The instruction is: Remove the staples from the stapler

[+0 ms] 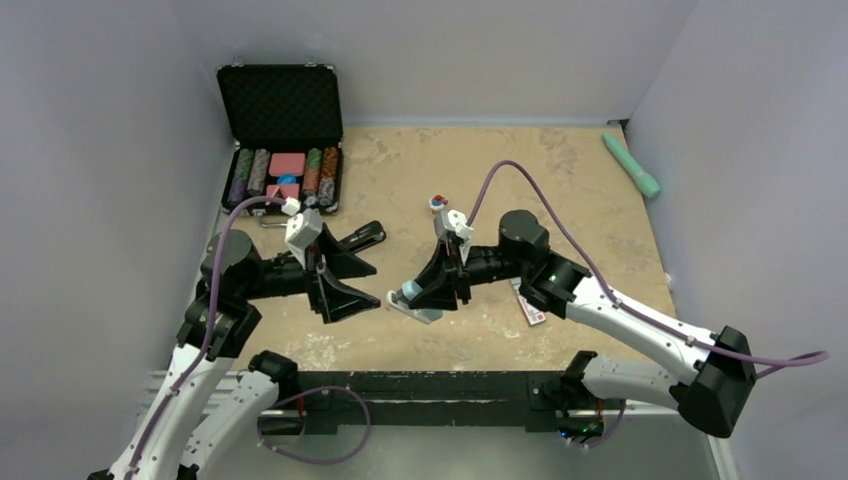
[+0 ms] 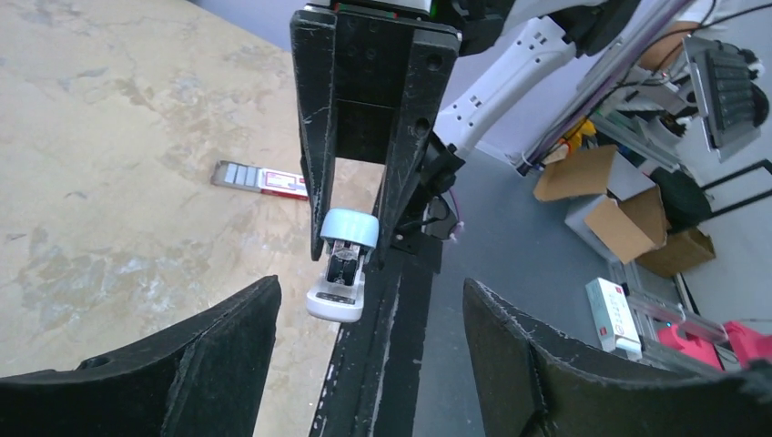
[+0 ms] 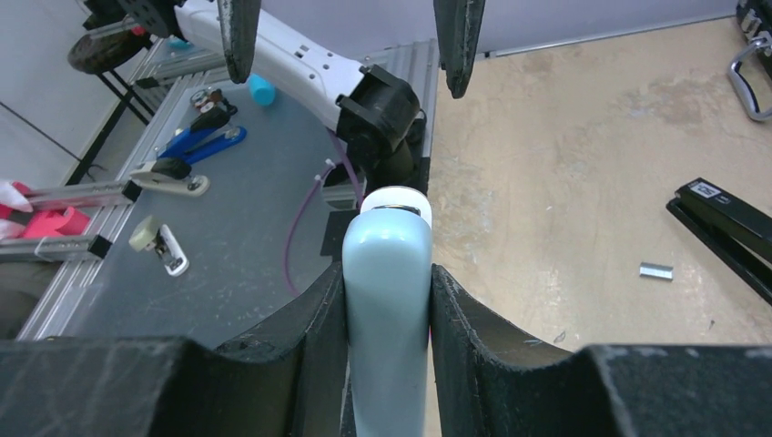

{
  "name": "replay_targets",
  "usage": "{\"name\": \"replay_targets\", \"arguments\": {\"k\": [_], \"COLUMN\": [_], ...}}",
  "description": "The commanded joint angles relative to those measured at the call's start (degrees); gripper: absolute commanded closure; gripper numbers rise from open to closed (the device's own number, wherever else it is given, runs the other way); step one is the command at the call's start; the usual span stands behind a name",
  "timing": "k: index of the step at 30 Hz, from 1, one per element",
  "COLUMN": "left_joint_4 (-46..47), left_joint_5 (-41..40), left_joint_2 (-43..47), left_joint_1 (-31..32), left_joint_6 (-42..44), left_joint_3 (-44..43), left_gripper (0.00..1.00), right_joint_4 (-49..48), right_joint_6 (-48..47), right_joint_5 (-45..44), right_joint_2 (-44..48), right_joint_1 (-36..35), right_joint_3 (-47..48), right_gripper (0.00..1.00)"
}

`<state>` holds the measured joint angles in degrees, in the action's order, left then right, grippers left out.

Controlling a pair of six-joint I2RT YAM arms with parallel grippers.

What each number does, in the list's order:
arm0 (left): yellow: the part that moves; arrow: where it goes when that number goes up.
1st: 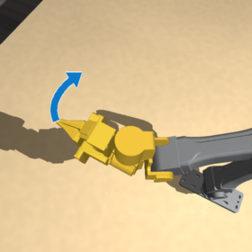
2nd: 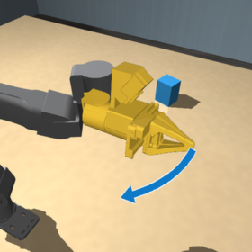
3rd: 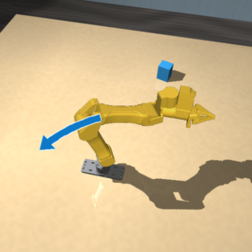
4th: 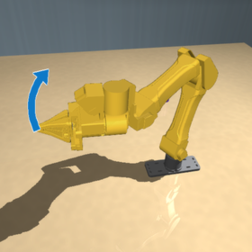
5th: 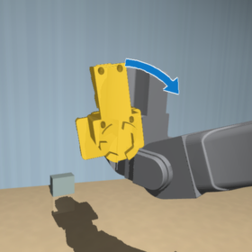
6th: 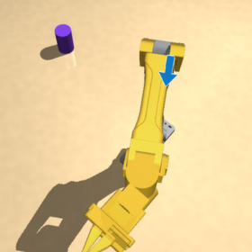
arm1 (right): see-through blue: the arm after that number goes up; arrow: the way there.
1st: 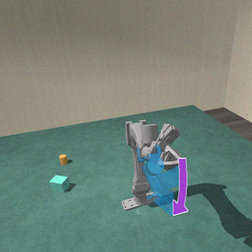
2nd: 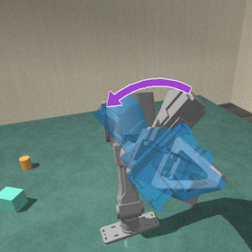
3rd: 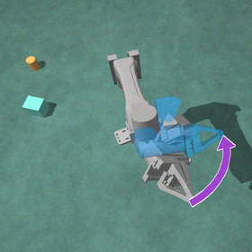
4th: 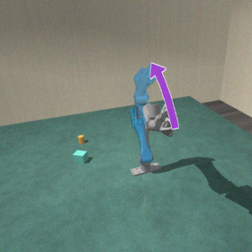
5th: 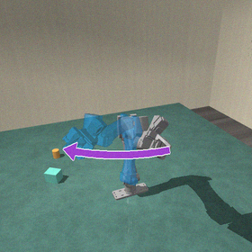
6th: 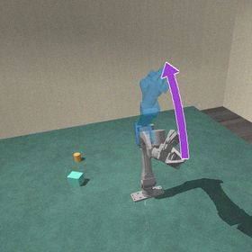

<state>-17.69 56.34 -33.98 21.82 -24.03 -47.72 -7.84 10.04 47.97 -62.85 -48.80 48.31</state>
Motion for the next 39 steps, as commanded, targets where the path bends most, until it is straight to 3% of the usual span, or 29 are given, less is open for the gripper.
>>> {"name": "replay_targets", "arguments": {"k": [1,8,32,39], "left_joint_4": [5.36,8.02,8.46,6.75], "left_joint_5": [6.83,6.20,6.00,4.95], "left_joint_2": [-0.23,-3.34,-7.63,-7.47], "left_joint_1": [-0.10,-0.03,2.32,2.74], "left_joint_6": [-0.49,-1.32,-2.03,-0.83], "left_joint_3": [-0.85,-0.95,-0.31,-0.29], "left_gripper": [0.25,0.33,0.44,0.57], "right_joint_4": [-3.33,-2.43,-7.47,-8.37], "right_joint_6": [0.34,0.79,6.00,8.69], "right_joint_5": [4.65,6.17,5.46,5.06], "right_joint_2": [2.30,2.92,-1.88,-3.35], "right_joint_1": [-0.20,-0.21,-0.19,-0.22], "right_joint_3": [2.83,5.45,8.86,9.19], "right_gripper": [1.00,1.00,1.00,1.00]}}
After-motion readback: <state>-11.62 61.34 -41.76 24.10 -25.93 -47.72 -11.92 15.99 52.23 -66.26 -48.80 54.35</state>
